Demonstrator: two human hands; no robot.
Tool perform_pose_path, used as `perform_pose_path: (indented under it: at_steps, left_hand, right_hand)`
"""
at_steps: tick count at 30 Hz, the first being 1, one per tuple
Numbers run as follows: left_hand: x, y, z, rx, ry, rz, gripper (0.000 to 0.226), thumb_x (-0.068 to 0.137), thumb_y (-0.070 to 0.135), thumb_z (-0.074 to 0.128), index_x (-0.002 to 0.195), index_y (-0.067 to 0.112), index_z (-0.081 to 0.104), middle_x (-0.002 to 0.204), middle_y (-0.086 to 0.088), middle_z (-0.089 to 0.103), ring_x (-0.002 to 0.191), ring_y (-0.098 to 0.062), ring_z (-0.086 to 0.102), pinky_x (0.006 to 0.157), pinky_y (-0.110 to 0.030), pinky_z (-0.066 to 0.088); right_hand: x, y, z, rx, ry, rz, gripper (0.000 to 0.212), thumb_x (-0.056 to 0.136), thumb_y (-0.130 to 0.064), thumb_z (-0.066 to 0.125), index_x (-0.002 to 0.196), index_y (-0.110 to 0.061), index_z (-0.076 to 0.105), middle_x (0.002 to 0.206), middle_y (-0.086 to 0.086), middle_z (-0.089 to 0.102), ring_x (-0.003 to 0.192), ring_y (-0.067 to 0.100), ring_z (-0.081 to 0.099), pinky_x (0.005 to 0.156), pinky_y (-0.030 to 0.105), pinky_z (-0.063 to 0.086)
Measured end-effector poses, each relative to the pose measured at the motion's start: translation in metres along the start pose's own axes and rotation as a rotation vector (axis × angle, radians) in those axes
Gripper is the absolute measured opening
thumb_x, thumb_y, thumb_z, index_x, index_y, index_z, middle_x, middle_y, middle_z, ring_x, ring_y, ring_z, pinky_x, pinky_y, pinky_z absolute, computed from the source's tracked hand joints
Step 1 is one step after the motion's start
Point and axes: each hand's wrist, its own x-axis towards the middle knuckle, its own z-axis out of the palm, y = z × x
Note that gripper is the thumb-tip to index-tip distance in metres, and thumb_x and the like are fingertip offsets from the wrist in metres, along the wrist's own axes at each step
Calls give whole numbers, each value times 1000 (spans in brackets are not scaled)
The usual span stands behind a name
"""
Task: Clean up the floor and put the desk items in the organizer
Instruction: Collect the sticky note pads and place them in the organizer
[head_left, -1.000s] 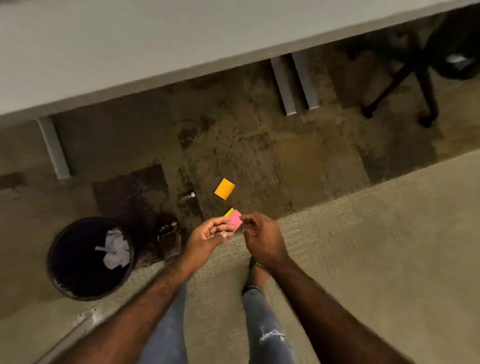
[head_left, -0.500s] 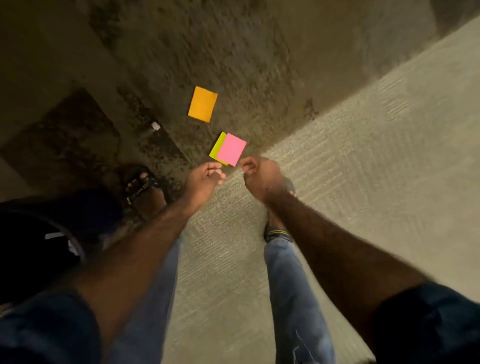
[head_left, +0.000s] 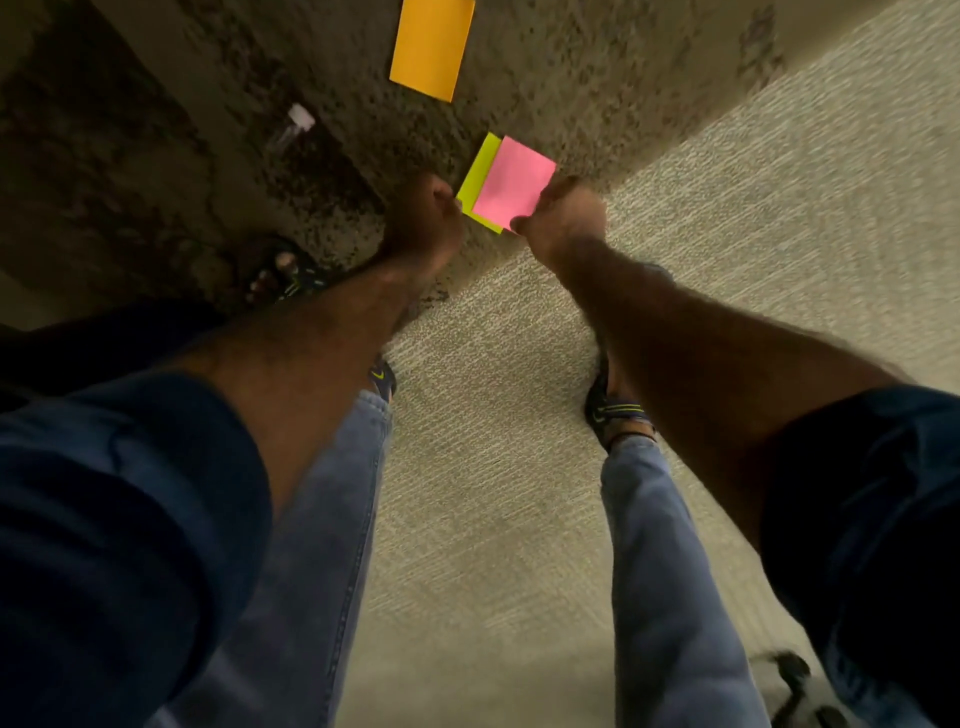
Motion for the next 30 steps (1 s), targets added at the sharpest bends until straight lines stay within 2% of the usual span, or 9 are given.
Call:
perform_pose_path:
  at_steps: [3, 7, 10, 14, 17, 19, 22, 27, 30]
  left_hand:
    - [14, 7, 9, -49, 34, -1, 24, 94, 14, 65, 113, 1, 65, 110, -17, 72, 106, -28, 67, 91, -35, 51]
    - [24, 13, 13, -22, 67, -33, 29, 88, 17, 70, 114, 3, 66, 114, -13, 72, 109, -26, 67, 95, -34, 51]
    - [24, 14, 16, 28, 85, -33, 29, 85, 16, 70, 112, 5, 66, 115, -10, 71, 110, -23, 65, 94, -31, 46]
    - [24, 13, 18, 47, 90, -35, 30, 83, 10, 66, 113, 4, 65, 118, -11, 69, 114, -25, 63, 96, -32, 45]
    - [25, 12, 18, 41, 93, -49, 31, 82, 7, 64, 112, 4, 66, 117, -12, 70, 113, -25, 63, 95, -32, 46]
    - [25, 12, 18, 15, 89, -58, 30, 81, 6, 64, 111, 3, 67, 115, -12, 70, 111, -25, 64, 93, -31, 46]
    - [26, 13, 17, -38, 114, -67, 24, 86, 10, 67, 109, 2, 68, 112, -13, 72, 109, -25, 66, 91, -30, 48]
    - [21, 17, 13, -269, 232, -92, 37, 87, 46, 77, 97, 13, 62, 95, -7, 71, 90, -21, 68, 80, -32, 52]
    - [19, 20, 2, -486, 159, -50, 33, 90, 42, 75, 99, 12, 66, 84, 3, 67, 74, -4, 62, 69, -23, 51]
  right_hand:
    - [13, 1, 16, 235, -20, 218, 52, 70, -31, 95, 112, -7, 76, 108, 10, 80, 94, 26, 77, 79, 32, 62]
    - [26, 6, 32, 407, -74, 374, 68, 72, -42, 95, 119, -1, 69, 113, 13, 79, 88, 25, 73, 72, 35, 56]
    - [27, 2, 35, 450, -42, 384, 74, 70, -44, 96, 124, -1, 66, 118, 14, 76, 104, 29, 76, 90, 42, 64]
    - [22, 1, 32, 462, -1, 347, 64, 77, -36, 92, 125, -3, 64, 122, 8, 75, 104, 18, 72, 89, 28, 60]
    - [20, 2, 27, 487, -42, 305, 44, 84, -27, 86, 117, -1, 70, 117, 11, 77, 108, 23, 75, 85, 28, 61]
    - [20, 1, 24, 532, -86, 287, 35, 87, -21, 82, 114, -1, 73, 114, 11, 78, 98, 21, 75, 78, 21, 61]
    - [18, -2, 22, 508, -117, 279, 26, 91, -21, 79, 110, -5, 76, 104, 4, 78, 74, 12, 66, 47, 7, 45]
    - [8, 0, 18, 1016, -26, 342, 24, 82, 2, 82, 89, -12, 64, 82, 7, 71, 63, 16, 65, 56, 28, 57]
    - [1, 0, 18, 1032, -120, 264, 27, 81, -3, 84, 83, -18, 62, 76, 1, 69, 52, 7, 57, 49, 22, 44]
